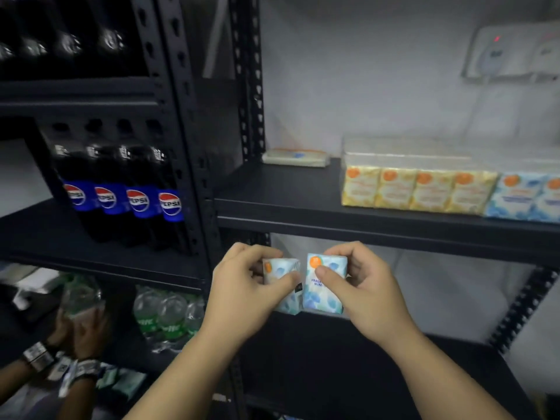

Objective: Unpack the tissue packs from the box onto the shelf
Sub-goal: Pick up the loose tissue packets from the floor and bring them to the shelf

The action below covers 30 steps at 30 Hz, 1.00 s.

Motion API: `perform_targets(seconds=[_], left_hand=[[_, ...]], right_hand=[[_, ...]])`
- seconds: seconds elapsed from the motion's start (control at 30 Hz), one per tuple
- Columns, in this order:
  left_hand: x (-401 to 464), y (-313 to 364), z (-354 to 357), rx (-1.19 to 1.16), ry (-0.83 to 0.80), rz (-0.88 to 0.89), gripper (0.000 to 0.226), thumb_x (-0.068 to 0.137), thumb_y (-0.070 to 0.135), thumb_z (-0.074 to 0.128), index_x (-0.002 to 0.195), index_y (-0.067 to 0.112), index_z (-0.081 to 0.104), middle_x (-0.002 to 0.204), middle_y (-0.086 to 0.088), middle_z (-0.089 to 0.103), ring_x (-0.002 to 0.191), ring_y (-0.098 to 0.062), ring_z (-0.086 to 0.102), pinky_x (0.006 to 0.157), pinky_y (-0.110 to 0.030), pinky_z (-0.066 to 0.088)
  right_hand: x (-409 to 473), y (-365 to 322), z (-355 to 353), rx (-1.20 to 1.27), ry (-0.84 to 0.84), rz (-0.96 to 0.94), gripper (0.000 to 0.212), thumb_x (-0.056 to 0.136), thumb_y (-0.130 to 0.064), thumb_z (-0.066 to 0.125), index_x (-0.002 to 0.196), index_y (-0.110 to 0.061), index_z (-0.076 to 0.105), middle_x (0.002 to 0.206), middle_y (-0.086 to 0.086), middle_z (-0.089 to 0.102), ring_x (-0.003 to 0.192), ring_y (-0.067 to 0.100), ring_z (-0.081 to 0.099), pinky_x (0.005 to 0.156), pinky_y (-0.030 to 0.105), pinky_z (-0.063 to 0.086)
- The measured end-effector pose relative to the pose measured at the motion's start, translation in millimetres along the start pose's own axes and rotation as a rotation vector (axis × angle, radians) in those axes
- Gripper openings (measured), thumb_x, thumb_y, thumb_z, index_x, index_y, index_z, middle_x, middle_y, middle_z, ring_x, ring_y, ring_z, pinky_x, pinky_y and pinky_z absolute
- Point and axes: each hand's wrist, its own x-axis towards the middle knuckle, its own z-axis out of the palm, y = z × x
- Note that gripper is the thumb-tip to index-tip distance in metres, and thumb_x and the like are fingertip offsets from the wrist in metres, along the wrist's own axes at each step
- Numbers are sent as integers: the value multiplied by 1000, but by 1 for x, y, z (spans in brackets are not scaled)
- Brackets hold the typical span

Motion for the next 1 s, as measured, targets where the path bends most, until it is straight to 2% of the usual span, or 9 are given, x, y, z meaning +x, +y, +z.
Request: perform_targets(seconds=[0.07,0.27,0.33,0.43,0.53,0.67,0.77,0.9,1.0], left_hand=[[13,9,-18,6,31,40,29,67,35,94,91,37,77,92,12,63,81,-6,66,69,-17,52],[72,37,-54,60,98,125,43,65,52,86,101,37,69,93,14,69,81,-2,68,69,-19,56],[94,39,-58,82,92,105,42,69,52,87,100,36,65,92,13,70,80,-2,68,65,-20,57],[124,34,-55,110,79,78,40,72,52,86,98,34,62,92,12,69,78,-2,67,57,-13,53],[149,24,-46,143,34,58,36,74,52,85,96,32,64,93,10,68,79,-4,66,51,-11,48],[174,11,-34,249,-20,65,35,76,57,82,97,32,70,103,9,64,91,-8,63,72,-26,55],[184,3,-27,251,-40,63,37,74,55,82,94,27,70,97,9,65,89,-6,62,69,-21,49],[181,-8,-21,261,-85,65,28,83,56,76,86,29,71,93,10,68,89,-6,65,76,-28,56],[171,-17,-30,203,-126,153,29,85,59,65,93,33,76,103,15,68,97,-2,64,84,-25,53]], right_hand=[[13,-19,9,0,-5,-76,23,81,-39,81,97,-30,68,98,-3,75,91,17,76,68,34,63],[69,-65,21,-11,38,-193,19,83,-34,81,94,-31,67,97,-3,76,91,14,76,69,32,63],[94,-70,22,-44,67,-172,18,84,-34,81,93,-33,65,98,-5,77,92,11,76,72,36,64],[126,-65,25,-123,96,-103,18,89,-31,80,95,-33,64,101,-5,77,92,10,76,78,45,64],[149,-54,29,-247,137,-38,18,89,-36,79,100,-32,65,101,-7,75,90,12,74,82,46,62],[171,-43,31,-434,150,36,28,89,-44,76,110,-28,68,106,-7,73,92,13,71,82,41,61],[178,-40,34,-471,143,61,31,90,-43,76,115,-27,65,114,-5,69,98,15,68,74,31,56],[174,-38,37,-547,104,53,51,89,-48,75,133,-29,59,125,-7,64,109,15,63,89,31,52],[168,-38,36,-596,12,55,59,85,-58,75,137,-34,58,126,-10,63,106,9,63,79,23,51]])
